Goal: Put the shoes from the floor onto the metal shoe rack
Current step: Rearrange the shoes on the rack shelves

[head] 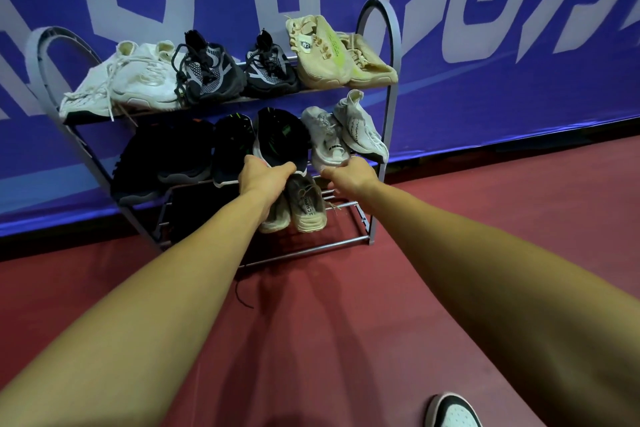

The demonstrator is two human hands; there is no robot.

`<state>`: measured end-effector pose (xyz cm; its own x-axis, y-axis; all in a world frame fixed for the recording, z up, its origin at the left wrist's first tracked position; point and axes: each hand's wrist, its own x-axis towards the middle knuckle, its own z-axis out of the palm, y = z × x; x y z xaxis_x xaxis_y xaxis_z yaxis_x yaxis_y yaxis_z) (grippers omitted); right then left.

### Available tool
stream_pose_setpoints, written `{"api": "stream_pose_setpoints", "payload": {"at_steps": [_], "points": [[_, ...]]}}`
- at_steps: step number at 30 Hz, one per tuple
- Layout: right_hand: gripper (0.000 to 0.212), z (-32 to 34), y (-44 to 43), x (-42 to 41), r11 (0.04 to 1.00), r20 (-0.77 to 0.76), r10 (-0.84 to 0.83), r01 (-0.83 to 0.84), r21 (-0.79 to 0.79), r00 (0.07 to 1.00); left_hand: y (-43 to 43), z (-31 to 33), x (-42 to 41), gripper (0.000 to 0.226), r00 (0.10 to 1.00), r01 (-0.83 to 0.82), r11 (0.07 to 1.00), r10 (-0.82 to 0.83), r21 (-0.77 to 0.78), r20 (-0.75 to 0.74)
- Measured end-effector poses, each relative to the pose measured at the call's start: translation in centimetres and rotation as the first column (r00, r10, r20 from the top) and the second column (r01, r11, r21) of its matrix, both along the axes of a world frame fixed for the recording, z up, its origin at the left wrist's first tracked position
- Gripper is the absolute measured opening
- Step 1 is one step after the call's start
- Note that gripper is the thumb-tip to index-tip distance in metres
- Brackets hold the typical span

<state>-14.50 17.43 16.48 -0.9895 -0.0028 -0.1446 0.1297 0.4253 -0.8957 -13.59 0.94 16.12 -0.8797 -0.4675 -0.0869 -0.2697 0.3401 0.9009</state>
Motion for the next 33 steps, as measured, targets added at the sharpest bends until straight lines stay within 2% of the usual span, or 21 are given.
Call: {"api": "stream_pose_setpoints", "payload": {"at_steps": [2,7,9,13,16,18,21,25,30,33], "points": [[0.023,0.4,0.9,0.6,1.000,-0.021,-0.016,0.015,-0.014,1.000,0.8,0.4,0.7,0.081,1.000,-0.005,1.000,0.005,-0.005,0.000],[0.026,0.3,2.2,0.2,0.999,-0.007,-0.041,0.041,0.024,0.999,2.7,1.1,1.5,0.030,0.998,-0.009,0.989,-0.001,-0.145,-0.068],[0.032,0.0,2.1,-0.3,0.997,-0.005,-0.061,0.061,0.038,0.998,3.4,1.1,1.3,0.018,0.994,-0.007,0.986,-0.010,-0.166,-0.106],[0.032,-0.1,1.8,-1.2,0.991,-0.011,-0.098,0.099,0.093,0.995,4.8,0.9,0.6,0.027,0.993,0.039,0.967,-0.065,-0.253,-0.095],[0.036,-0.4,1.5,-2.3,0.984,-0.004,-0.142,0.141,0.111,0.990,5.1,0.4,-0.1,0.032,0.985,0.147,0.957,-0.165,-0.249,-0.053],[0.044,-0.6,1.1,-2.8,0.979,0.015,-0.182,0.180,0.093,0.983,5.2,0.2,-0.4,0.035,0.975,0.209,0.928,-0.223,-0.310,-0.012],[0.053,-0.9,0.4,-3.4,0.974,0.085,-0.225,0.225,0.010,0.971,5.4,0.3,-0.9,0.038,0.966,0.246,0.901,-0.258,-0.359,0.014],[0.043,-1.3,-0.7,-4.3,0.923,0.194,-0.286,0.324,-0.205,0.938,6.0,0.7,-0.9,0.040,0.970,0.226,0.881,-0.241,-0.415,0.014],[0.037,-0.9,-1.3,-4.1,0.852,0.260,-0.264,0.351,-0.389,0.929,5.4,0.7,-1.2,0.043,0.974,0.212,0.936,-0.226,-0.283,-0.020],[0.038,0.1,-1.4,-3.2,0.841,0.241,-0.243,0.328,-0.431,0.940,4.8,1.1,-1.0,0.042,0.981,0.150,0.969,-0.170,-0.194,-0.089]]}}
